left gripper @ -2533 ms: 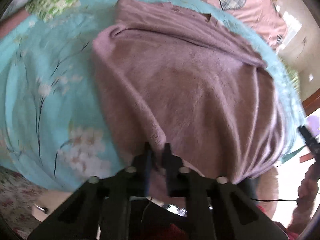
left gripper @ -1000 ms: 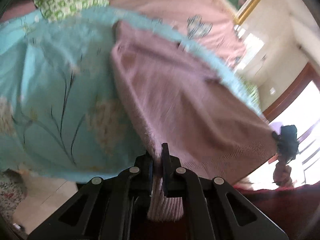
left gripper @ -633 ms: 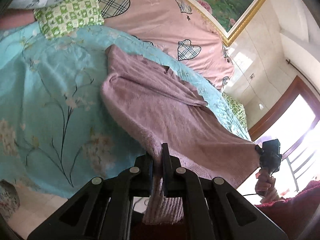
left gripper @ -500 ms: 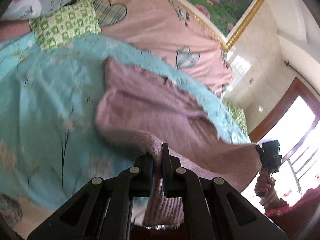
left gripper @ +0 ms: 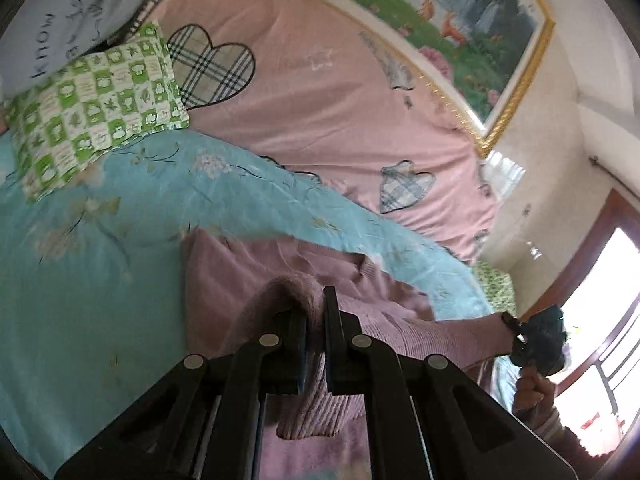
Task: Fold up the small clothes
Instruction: 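Fold the hem up toward the collar with both tools, open the left tool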
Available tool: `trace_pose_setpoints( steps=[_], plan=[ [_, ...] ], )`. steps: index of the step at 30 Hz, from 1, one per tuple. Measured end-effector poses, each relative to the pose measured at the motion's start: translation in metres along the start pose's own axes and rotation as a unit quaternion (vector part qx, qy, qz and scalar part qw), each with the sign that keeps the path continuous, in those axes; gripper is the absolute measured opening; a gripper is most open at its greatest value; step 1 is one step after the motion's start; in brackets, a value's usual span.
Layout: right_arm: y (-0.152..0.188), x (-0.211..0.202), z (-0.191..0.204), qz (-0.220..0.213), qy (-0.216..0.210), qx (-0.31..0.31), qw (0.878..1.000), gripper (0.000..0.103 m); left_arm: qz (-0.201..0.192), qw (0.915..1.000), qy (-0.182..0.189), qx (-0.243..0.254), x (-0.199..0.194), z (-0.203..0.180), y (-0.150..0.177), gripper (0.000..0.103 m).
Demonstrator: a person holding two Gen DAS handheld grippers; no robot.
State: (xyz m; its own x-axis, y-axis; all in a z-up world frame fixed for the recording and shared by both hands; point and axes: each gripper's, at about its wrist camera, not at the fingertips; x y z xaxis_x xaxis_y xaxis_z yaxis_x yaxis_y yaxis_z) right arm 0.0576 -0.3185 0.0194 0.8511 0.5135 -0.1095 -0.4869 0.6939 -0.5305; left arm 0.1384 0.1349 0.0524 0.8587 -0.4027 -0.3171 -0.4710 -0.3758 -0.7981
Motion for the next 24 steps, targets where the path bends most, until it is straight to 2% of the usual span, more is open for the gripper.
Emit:
trace_pose_setpoints(
  steps=[6,10,13,17,19,20,21,23,24],
  plan=[
    [-0.033,0.069,-0.041,0.004,0.097,0.017,0.995,0.007,0.039,0.9976,-0.055,-0.012,0.091,0.039,-0.013,0.005],
    [-0.038,0.106,-0.068,0.021,0.171,0.010,0.985,0.007,0.078,0.9932,-0.084,-0.018,0.143,0.068,-0.002,0.005],
    [-0.035,0.122,-0.085,0.034,0.225,-0.002,0.974,0.008,0.103,0.9897,-0.098,-0.020,0.163,0.080,0.009,0.006],
    [-0.033,0.126,-0.100,0.048,0.240,0.021,0.969,0.009,0.120,0.9877,-0.098,-0.021,0.165,0.083,0.012,0.010],
    [-0.038,0.116,-0.103,0.046,0.220,0.058,0.973,0.010,0.117,0.9882,-0.097,-0.021,0.147,0.078,0.007,0.019],
    [-0.040,0.109,-0.101,0.041,0.211,0.065,0.974,0.012,0.111,0.9884,-0.104,-0.011,0.135,0.074,0.004,0.027],
    [-0.044,0.099,-0.096,0.028,0.207,0.065,0.976,0.015,0.106,0.9884,-0.108,0.001,0.123,0.066,0.001,0.029],
    [-0.049,0.074,-0.079,-0.002,0.211,0.042,0.977,0.037,0.105,0.9901,-0.089,0.031,0.097,0.046,0.000,0.029],
    [-0.049,0.064,-0.067,-0.017,0.207,0.023,0.978,0.039,0.112,0.9899,-0.069,0.052,0.087,0.028,0.006,0.029]
  ],
)
Point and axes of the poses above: each gripper's, at about its wrist camera, not at the fingertips, and x roughly the way its jaws point, z to its left, y to its underside, and after that the axes turned 11 degrees about -z, right-handed
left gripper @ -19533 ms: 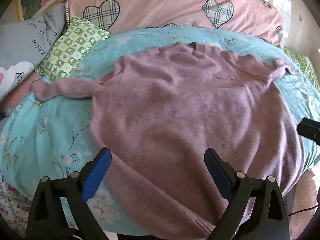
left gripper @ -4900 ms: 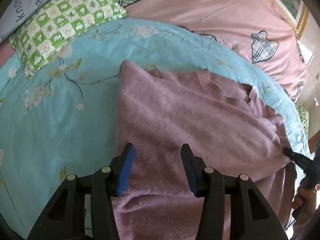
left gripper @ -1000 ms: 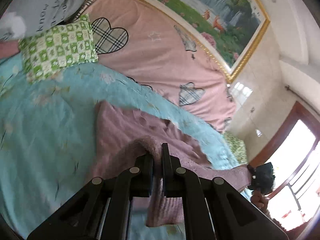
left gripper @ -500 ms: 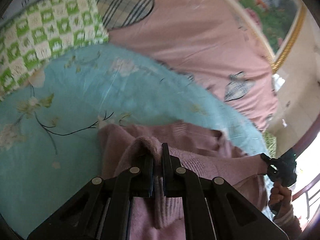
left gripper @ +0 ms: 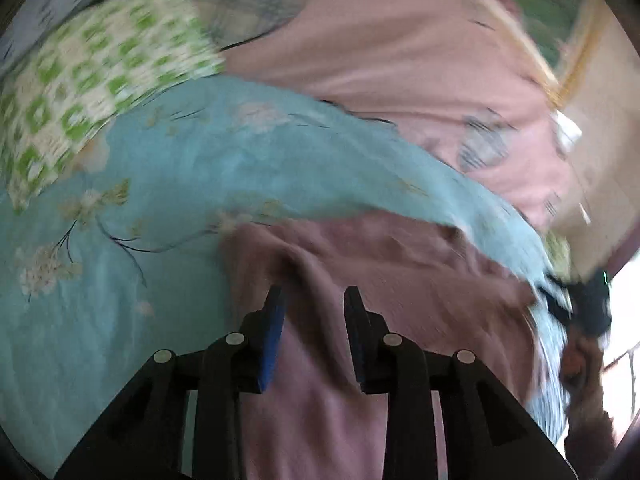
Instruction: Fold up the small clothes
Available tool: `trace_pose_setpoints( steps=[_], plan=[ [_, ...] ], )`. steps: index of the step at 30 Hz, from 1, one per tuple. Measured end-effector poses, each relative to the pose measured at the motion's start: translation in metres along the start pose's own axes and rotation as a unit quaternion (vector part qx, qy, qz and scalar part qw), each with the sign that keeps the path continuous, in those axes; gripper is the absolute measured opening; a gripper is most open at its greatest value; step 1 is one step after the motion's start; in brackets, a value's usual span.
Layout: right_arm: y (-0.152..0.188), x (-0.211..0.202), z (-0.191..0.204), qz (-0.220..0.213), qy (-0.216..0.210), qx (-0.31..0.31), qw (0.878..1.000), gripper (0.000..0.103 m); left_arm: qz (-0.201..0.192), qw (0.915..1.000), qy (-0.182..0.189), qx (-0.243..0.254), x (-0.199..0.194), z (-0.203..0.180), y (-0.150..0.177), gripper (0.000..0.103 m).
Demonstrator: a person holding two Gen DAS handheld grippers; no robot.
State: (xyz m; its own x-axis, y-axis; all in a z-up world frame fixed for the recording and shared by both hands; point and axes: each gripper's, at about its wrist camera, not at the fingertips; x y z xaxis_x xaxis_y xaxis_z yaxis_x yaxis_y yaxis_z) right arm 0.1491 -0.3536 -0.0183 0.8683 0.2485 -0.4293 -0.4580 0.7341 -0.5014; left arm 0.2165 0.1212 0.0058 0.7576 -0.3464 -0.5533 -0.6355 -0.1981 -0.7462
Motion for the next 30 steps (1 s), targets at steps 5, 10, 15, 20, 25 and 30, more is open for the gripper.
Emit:
trace_pose_setpoints(
  steps=[5,10,15,20,25,30],
  plan=[
    [0.045,-0.011,0.064,0.056,-0.057,-0.144,0.986,0.039,0.066,0.9910,0.082,0.083,0.010,-0.076,0.039,0.042],
    [0.100,0.034,0.096,0.185,-0.080,-0.225,0.953,0.039,0.130,0.9839,0.067,0.103,0.064,-0.097,0.061,0.042],
    [0.094,0.083,0.088,0.196,0.009,-0.257,0.946,0.039,0.109,0.9884,0.027,0.102,0.092,-0.082,0.025,0.042],
    [0.028,0.091,0.065,0.067,0.091,-0.184,0.976,0.039,0.061,0.9941,-0.058,0.068,0.122,-0.046,-0.026,0.042],
    [0.013,0.053,0.060,0.005,0.066,-0.130,0.989,0.046,0.036,0.9962,-0.074,0.027,0.105,-0.032,-0.036,0.048],
    [0.046,0.021,0.069,0.025,0.040,-0.160,0.986,0.049,0.020,0.9967,-0.059,0.052,0.060,-0.051,-0.011,0.064]
  ],
)
Point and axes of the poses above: each gripper's, at about its wrist camera, not at the fingertips, and x roughly the way its jaws point, z to its left, y to its underside, and after that the axes turned 11 degrees about -z, right-handed
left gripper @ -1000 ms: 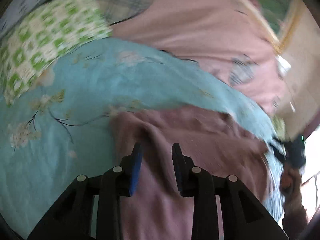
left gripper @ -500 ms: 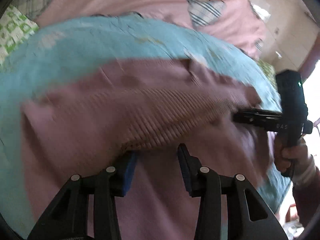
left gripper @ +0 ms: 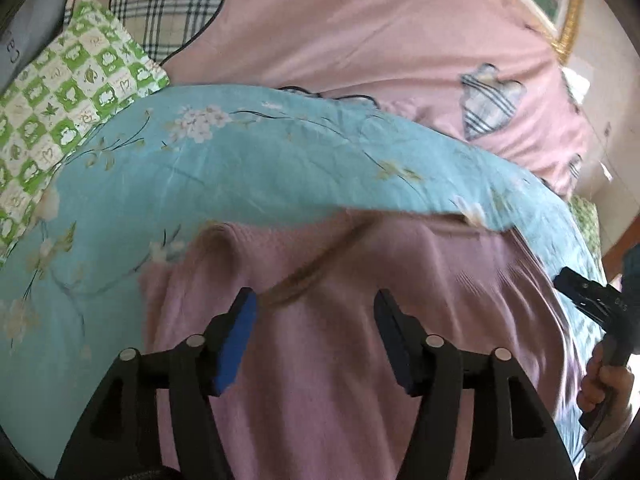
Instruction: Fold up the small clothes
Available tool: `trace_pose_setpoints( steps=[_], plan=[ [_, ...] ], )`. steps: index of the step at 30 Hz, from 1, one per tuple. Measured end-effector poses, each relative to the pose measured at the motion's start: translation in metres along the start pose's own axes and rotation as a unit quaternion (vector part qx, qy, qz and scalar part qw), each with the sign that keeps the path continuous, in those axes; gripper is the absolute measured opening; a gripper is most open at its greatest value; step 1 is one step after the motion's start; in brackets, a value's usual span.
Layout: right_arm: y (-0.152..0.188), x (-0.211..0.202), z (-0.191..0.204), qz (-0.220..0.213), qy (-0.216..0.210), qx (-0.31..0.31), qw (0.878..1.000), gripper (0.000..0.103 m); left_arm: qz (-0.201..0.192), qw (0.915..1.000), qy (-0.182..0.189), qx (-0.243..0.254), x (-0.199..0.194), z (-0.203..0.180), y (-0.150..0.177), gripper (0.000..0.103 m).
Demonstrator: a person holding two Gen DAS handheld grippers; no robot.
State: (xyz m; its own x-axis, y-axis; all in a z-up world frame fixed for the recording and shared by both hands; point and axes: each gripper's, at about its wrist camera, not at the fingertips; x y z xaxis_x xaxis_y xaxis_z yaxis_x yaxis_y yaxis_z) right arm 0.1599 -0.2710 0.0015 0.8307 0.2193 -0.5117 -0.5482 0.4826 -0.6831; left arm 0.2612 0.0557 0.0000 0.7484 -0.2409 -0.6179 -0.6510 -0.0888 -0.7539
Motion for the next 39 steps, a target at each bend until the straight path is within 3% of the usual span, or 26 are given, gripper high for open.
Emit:
trace_pose_setpoints(
  steps=[5,10,12,14,17,22,28,31,35,39],
  plan=[
    [0.039,-0.009,0.004,0.052,-0.008,-0.025,0.998,0.051,0.002,0.9999,-0.008,0.014,-0.025,-0.004,0.034,0.067],
    [0.053,-0.036,-0.026,0.029,0.020,-0.012,0.999,0.050,0.021,0.9972,-0.064,-0.032,-0.018,0.041,0.053,0.067],
    [0.052,-0.052,-0.041,0.004,0.074,-0.008,0.997,0.049,0.029,0.9922,-0.108,-0.055,-0.015,0.065,0.059,0.070],
    [0.052,-0.062,-0.061,0.001,0.145,0.015,0.989,0.053,0.030,0.9907,-0.092,-0.096,-0.020,0.084,0.062,0.069],
    [0.053,-0.081,-0.075,-0.020,0.090,0.076,0.993,0.053,0.021,0.9894,-0.087,-0.114,-0.041,0.086,0.068,0.068],
    [0.064,-0.111,-0.047,-0.055,0.054,0.051,0.996,0.053,0.008,0.9903,-0.056,-0.127,-0.086,0.066,0.087,0.068],
    [0.087,-0.120,-0.009,-0.043,0.020,0.014,0.999,0.053,0.010,0.9897,-0.041,-0.137,-0.129,0.033,0.121,0.068],
    [0.099,-0.123,0.001,-0.035,0.003,0.009,0.999,0.053,0.026,0.9865,-0.020,-0.161,-0.134,0.029,0.138,0.068],
    [0.110,-0.127,0.010,-0.029,-0.015,0.014,0.999,0.053,0.053,0.9835,-0.018,-0.172,-0.125,0.028,0.155,0.068],
    [0.115,-0.125,0.021,-0.020,-0.028,0.009,0.999,0.053,0.046,0.9785,-0.013,-0.200,-0.115,0.034,0.153,0.069]
  ],
)
Point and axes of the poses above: each gripper's, at about its wrist camera, not at the fingertips, and x roughly the way its jaws point, z to its left, y to its underside, and after that the axes turned 11 degrees about -z, right-handed
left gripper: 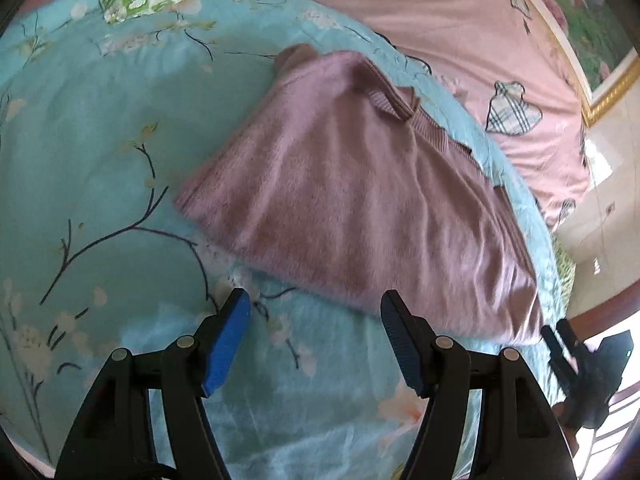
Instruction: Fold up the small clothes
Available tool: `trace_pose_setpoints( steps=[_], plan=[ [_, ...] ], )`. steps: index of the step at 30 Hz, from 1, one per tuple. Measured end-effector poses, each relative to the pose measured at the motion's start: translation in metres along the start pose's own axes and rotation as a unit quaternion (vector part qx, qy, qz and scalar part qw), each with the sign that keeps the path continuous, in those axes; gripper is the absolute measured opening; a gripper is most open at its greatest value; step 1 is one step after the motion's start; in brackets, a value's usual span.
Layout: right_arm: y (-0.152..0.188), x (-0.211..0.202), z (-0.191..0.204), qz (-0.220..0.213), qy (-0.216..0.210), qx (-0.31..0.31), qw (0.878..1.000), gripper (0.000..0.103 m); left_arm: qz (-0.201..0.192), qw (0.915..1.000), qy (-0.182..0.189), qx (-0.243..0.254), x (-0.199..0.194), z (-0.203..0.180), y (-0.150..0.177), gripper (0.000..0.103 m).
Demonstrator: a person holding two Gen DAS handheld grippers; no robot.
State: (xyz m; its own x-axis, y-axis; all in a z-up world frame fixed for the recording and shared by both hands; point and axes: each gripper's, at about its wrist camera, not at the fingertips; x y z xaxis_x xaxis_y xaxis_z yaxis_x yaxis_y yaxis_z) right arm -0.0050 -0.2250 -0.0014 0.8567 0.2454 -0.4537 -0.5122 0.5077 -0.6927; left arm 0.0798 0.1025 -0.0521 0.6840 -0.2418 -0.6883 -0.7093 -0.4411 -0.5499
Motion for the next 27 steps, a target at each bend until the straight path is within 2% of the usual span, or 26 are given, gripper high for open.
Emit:
trace_pose_setpoints(
  steps=[4,6,10,13,17,19,21,23,24,27],
  plan=[
    [-0.006,0.026,0.020,0.017,-0.056,0.003,0.998,0.053,-0.005,0.9998,0.006,-0.020,0.007,0.001,-0.005,0.070],
    [-0.013,0.061,0.040,0.047,-0.104,-0.008,0.993,0.053,-0.007,0.9996,0.009,-0.024,0.009,0.002,-0.005,0.073],
    [-0.023,0.134,0.077,0.099,-0.171,-0.010,0.980,0.053,-0.015,0.9992,0.017,-0.034,0.011,0.005,-0.005,0.075],
    [-0.029,0.192,0.107,0.138,-0.195,-0.010,0.971,0.053,-0.018,0.9986,0.027,-0.043,0.012,0.007,-0.007,0.079],
    [-0.034,0.267,0.141,0.184,-0.200,-0.007,0.962,0.053,-0.024,0.9979,0.030,-0.053,0.016,0.007,-0.009,0.082],
    [-0.040,0.288,0.152,0.178,-0.196,-0.012,0.964,0.053,-0.028,0.9977,0.027,-0.055,0.018,0.005,-0.010,0.082],
    [-0.059,0.290,0.155,0.111,-0.208,0.001,0.972,0.053,-0.031,0.9978,0.022,-0.055,0.020,0.003,-0.012,0.082],
    [-0.076,0.274,0.150,0.049,-0.215,0.021,0.975,0.053,-0.034,0.9977,0.021,-0.055,0.024,0.000,-0.015,0.082],
    [-0.082,0.266,0.147,0.034,-0.226,0.034,0.973,0.055,-0.036,0.9976,0.021,-0.055,0.027,-0.001,-0.017,0.082],
    [-0.085,0.240,0.135,0.030,-0.228,0.041,0.972,0.059,-0.045,0.9971,0.018,-0.059,0.035,-0.003,-0.024,0.082]
  ],
)
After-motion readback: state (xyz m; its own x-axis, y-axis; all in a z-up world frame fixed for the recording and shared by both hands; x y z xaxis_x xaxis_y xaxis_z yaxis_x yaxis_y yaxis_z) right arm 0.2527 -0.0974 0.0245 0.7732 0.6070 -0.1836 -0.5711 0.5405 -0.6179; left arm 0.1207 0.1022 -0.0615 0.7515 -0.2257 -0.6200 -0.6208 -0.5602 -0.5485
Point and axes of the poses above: each gripper's, at about its wrist camera, not at the fingertips, and x roughly the way its jaws point, z to its left, y to its underside, and after that the axes turned 11 degrees about -z, right-handed
